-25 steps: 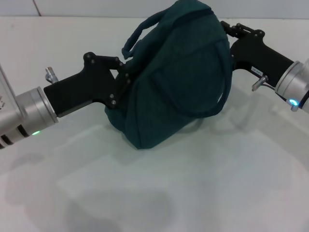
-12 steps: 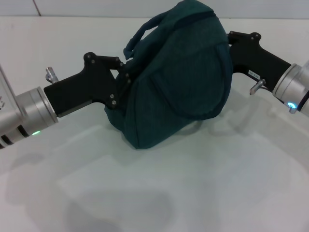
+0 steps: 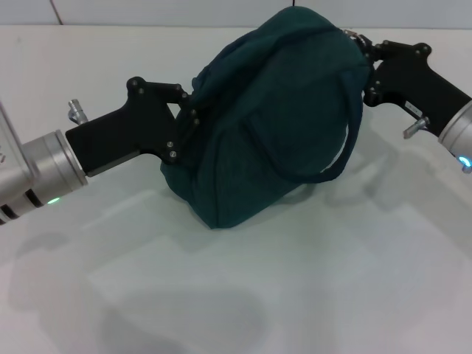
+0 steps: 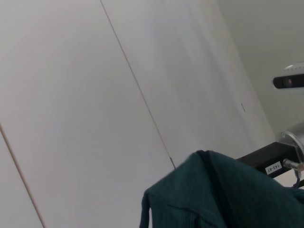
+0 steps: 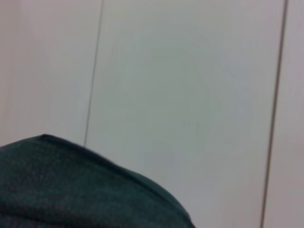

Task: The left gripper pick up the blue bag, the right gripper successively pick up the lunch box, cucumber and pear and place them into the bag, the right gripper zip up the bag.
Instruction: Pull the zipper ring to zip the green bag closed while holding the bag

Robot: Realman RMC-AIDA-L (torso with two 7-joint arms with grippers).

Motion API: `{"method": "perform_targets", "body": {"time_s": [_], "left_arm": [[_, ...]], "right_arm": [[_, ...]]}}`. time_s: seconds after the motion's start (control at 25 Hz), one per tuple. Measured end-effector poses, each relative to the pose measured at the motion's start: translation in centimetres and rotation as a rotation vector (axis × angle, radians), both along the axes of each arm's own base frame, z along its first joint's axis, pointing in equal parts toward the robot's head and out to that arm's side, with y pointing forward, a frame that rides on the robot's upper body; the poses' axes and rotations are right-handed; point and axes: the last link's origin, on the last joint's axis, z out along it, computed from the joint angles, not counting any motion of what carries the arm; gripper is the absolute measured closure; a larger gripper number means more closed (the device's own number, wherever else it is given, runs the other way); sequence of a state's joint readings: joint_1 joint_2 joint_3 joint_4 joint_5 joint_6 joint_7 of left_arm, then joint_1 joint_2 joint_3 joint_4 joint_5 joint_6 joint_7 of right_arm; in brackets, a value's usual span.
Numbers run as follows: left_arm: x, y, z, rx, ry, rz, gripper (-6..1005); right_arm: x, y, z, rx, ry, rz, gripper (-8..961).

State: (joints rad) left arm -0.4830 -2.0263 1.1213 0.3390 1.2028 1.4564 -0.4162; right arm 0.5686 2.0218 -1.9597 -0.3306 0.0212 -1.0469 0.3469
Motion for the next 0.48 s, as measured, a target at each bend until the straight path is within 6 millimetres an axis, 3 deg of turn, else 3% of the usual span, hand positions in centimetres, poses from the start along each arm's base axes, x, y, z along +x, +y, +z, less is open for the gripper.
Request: {"method": "perform_targets", "body": {"time_s": [0.48], "left_arm": [[0.0,0.1,0.1,0.002,-0.005,0.006,951]], "right_arm": [[3.0,0.1,-0.1,-0.013,-0.021,-0.166,938]]}}
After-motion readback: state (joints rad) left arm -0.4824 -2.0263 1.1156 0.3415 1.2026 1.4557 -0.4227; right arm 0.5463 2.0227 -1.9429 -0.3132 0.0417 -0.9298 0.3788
